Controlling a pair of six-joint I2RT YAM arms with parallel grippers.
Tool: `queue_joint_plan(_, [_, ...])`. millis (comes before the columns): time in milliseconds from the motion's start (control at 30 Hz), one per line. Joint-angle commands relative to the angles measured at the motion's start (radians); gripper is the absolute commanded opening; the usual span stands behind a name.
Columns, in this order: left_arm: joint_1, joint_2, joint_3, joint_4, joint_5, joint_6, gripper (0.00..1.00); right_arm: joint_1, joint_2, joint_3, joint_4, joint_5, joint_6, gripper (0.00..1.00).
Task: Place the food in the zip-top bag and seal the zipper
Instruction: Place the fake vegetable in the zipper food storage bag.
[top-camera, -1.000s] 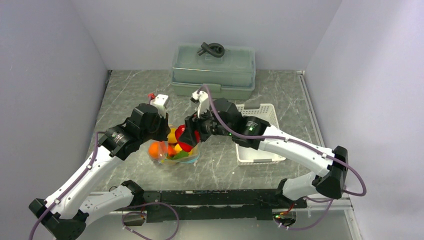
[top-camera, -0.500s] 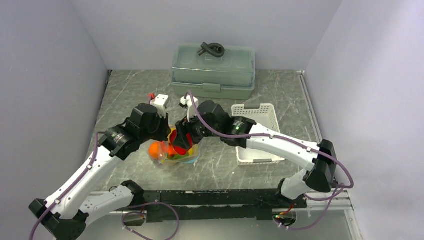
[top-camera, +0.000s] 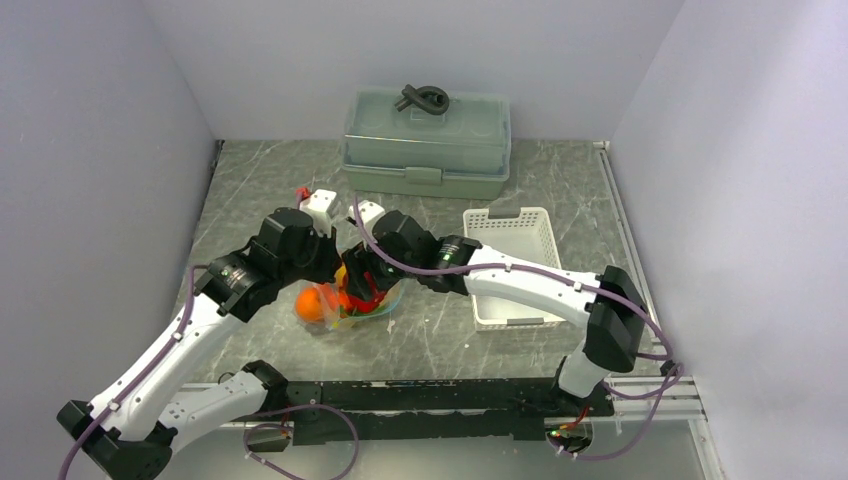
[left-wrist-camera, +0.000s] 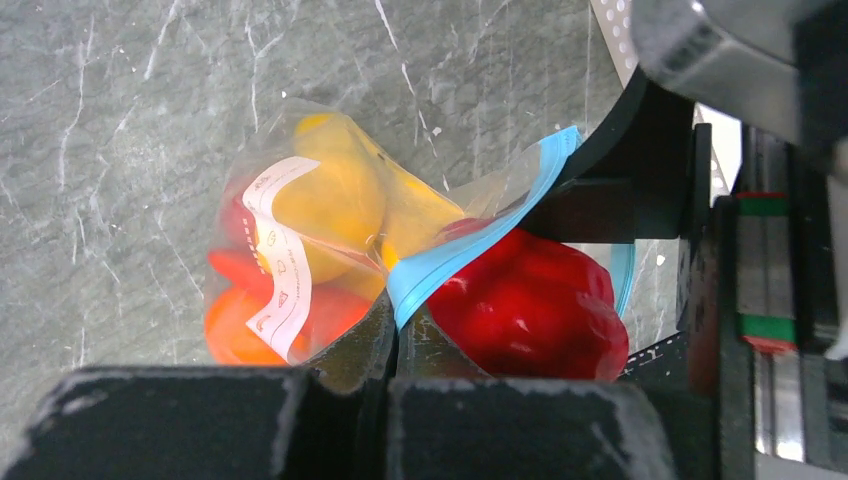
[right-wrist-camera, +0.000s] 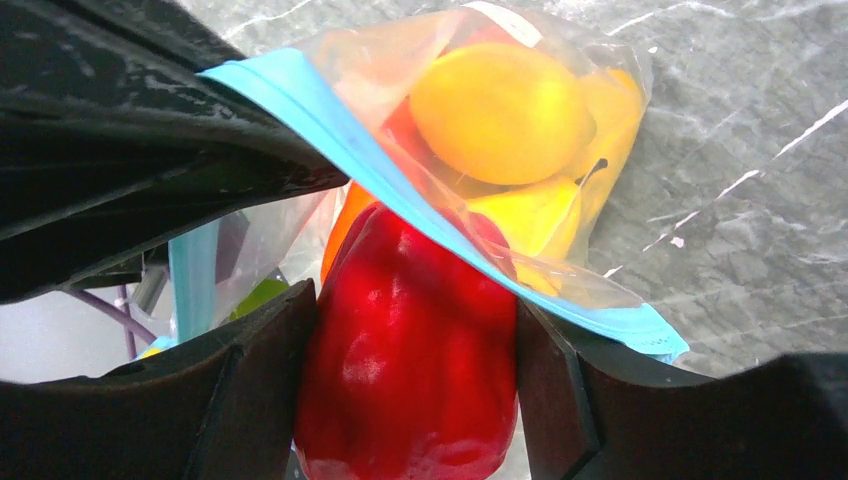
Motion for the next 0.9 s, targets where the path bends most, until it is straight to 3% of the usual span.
queue_joint_plan(0, [0.004,-0.021,0.002,0.050,0.025,0.015,0.00,0.003,0.004,0.059,0.046,0.060,0.023,0.40])
queue_joint_plan(167, [0.004,-0.020,0.002,0.049,0.022,0.014,0.00,0.003,-0.017,0.056,0.081,0.118,0.060,0.63])
queue_joint_plan(500, [0.007,-0.014,0.003,0.046,0.013,0.008,0.00,0.003,-0.094,0.041,0.091,0.145,0.086,0.89])
queue_joint_plan(567, [0.009,-0.012,0.003,0.045,0.013,0.008,0.00,0.003,-0.115,0.027,0.088,0.144,0.087,0.98])
queue_joint_plan(867, [0.012,-0.012,0.003,0.049,0.016,0.005,0.00,0.003,-0.275,-0.101,0.048,0.225,0.172,0.98])
